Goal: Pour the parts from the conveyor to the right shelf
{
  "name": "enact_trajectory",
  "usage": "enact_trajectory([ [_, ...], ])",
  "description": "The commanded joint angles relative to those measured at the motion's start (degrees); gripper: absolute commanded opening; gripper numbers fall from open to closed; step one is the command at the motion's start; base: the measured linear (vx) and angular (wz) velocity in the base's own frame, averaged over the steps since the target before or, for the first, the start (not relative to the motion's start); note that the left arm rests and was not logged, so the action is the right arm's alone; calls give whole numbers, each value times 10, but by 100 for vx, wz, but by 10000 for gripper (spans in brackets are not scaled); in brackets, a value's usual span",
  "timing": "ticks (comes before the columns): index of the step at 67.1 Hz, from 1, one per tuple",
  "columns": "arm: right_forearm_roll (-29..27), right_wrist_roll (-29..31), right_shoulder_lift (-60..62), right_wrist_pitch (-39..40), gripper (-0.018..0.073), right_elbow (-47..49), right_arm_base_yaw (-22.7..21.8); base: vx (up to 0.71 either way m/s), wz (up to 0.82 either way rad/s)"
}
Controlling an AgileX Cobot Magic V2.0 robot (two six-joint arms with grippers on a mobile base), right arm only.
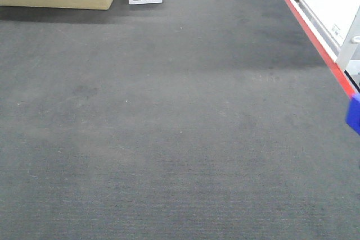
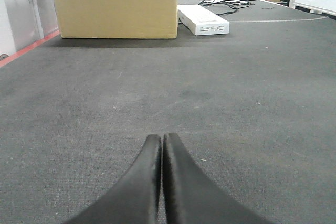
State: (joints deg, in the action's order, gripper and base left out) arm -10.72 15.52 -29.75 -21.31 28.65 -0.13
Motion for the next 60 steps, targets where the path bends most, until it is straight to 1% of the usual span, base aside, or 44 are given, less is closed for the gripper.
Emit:
enact_trajectory([
  [1,-4,5,65,55,-6,-21,1,0,0],
  [13,-4,3,168,46,-6,-75,1,0,0],
  [21,-3,4,201,42,-6,-95,1,0,0],
  [30,-2,4,204,52,-6,-98,1,0,0],
  [60,-2,4,204,52,-6,-98,1,0,0],
])
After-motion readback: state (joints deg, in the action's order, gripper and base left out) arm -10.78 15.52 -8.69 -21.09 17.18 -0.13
